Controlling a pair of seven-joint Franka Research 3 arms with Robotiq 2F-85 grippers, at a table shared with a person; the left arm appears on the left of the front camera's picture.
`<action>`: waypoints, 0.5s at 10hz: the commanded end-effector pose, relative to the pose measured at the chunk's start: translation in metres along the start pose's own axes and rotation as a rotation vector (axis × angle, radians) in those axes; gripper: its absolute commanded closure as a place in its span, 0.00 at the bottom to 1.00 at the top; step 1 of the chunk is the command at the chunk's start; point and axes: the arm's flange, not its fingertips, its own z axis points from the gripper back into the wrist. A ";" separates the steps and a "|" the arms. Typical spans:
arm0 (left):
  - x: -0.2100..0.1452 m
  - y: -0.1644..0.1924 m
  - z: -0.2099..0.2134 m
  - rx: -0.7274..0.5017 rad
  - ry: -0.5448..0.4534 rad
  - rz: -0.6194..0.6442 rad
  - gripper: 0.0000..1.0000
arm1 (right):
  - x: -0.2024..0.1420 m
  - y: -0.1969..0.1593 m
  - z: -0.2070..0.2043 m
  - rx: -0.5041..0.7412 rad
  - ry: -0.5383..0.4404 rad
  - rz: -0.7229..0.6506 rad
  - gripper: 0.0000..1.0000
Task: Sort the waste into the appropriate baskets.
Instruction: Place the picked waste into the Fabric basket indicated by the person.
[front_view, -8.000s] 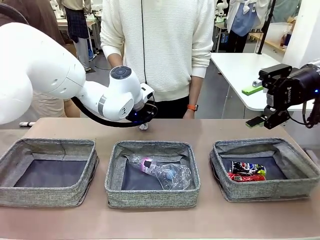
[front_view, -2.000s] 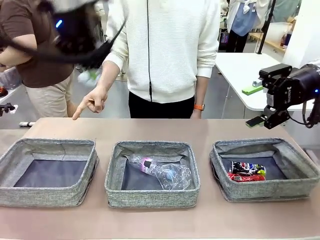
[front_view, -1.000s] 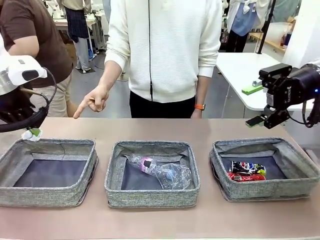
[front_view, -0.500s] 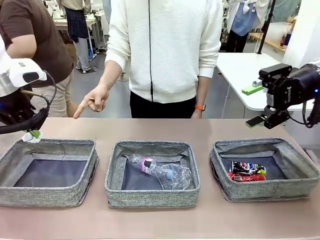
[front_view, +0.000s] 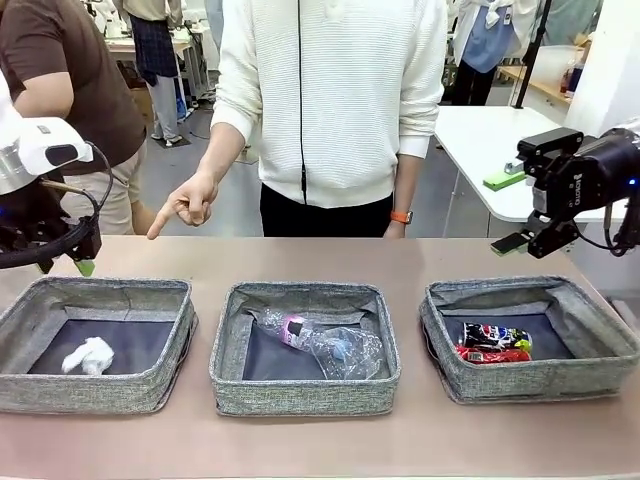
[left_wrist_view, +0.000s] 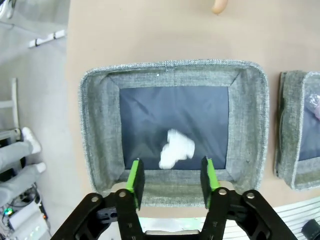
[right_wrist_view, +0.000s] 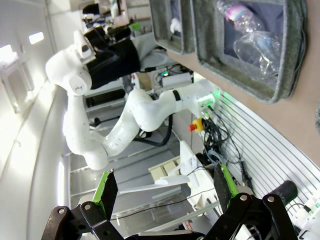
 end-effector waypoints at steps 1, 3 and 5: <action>-0.018 0.007 -0.015 -0.031 -0.011 -0.003 0.00 | 0.000 0.007 0.001 0.015 -0.002 -0.014 0.00; -0.017 0.007 -0.015 -0.050 -0.019 -0.003 0.00 | 0.000 0.007 0.001 0.015 -0.002 -0.014 0.00; -0.016 0.008 -0.013 -0.104 -0.013 0.002 0.00 | 0.000 0.007 0.001 0.015 -0.002 -0.014 0.00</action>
